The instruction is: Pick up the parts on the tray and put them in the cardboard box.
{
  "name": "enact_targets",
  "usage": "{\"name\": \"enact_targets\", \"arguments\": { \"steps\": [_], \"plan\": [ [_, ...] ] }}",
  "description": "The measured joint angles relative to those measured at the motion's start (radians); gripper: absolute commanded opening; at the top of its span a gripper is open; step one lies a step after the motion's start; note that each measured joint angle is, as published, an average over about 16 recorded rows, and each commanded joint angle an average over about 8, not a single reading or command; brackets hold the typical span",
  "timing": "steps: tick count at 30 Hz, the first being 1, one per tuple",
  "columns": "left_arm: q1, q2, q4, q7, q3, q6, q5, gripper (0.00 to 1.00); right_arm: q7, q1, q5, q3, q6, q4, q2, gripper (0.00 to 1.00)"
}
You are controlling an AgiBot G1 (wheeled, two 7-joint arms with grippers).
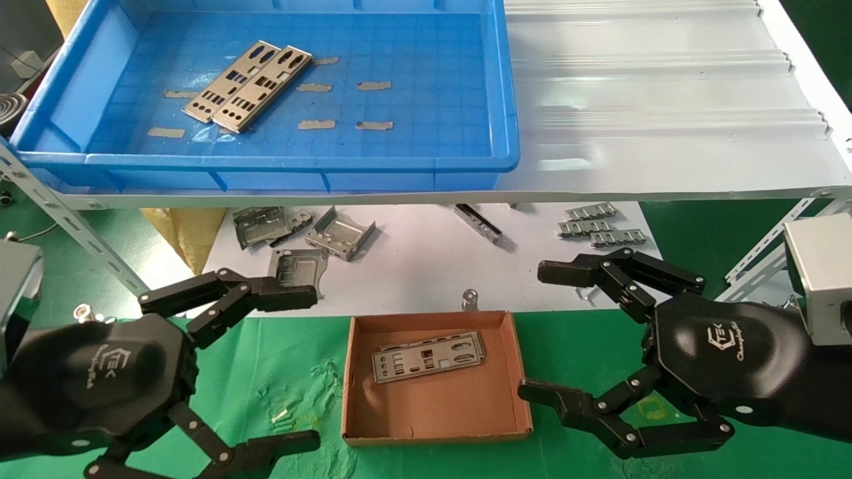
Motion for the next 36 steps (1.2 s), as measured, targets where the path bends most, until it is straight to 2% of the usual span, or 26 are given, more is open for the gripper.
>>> {"name": "enact_targets", "arguments": {
  "steps": [36],
  "plan": [
    [0.000,0.000,0.000,0.000,0.000,0.000,0.000,1.00,0.000,0.000,0.000,0.000,0.000,0.000,0.000,1.00]
  ]
}}
